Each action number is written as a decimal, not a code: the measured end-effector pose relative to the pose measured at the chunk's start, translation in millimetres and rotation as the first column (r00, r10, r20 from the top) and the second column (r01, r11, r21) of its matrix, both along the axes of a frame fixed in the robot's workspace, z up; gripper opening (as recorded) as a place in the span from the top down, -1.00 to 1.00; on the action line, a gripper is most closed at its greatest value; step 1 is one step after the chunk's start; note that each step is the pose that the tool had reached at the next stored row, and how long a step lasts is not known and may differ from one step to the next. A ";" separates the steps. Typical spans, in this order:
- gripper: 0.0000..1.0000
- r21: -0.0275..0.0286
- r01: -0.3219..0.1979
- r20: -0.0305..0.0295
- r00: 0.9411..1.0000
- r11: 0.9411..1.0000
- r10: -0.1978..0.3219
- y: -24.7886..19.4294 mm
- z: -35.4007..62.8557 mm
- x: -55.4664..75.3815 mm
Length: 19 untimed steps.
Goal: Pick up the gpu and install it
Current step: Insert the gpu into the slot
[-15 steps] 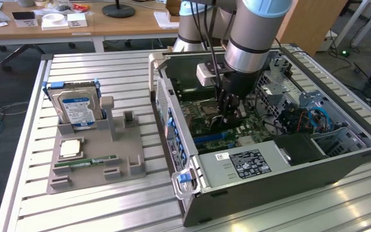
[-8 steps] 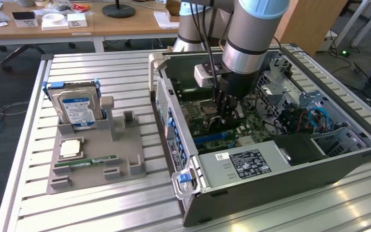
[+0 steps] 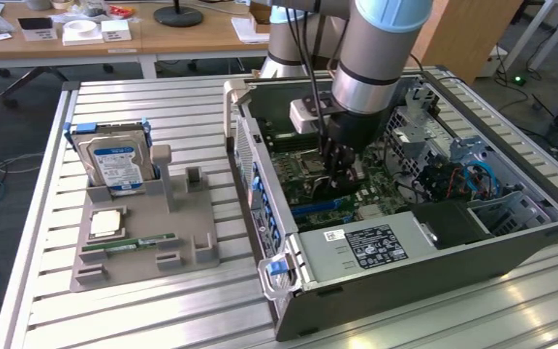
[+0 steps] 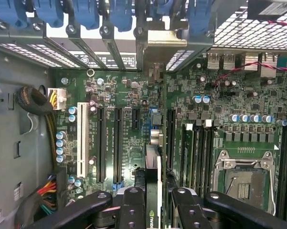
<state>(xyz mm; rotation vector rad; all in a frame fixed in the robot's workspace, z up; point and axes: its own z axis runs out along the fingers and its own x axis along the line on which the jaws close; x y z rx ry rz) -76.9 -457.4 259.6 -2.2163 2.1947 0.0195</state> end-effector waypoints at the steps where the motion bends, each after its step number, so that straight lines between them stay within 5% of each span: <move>1: 0.47 0.000 0.000 0.000 1.000 1.000 0.000 0.1 -0.2 -0.4; 19: 0.47 0.000 0.000 0.000 1.000 1.000 0.000 1.4 -2.1 -5.9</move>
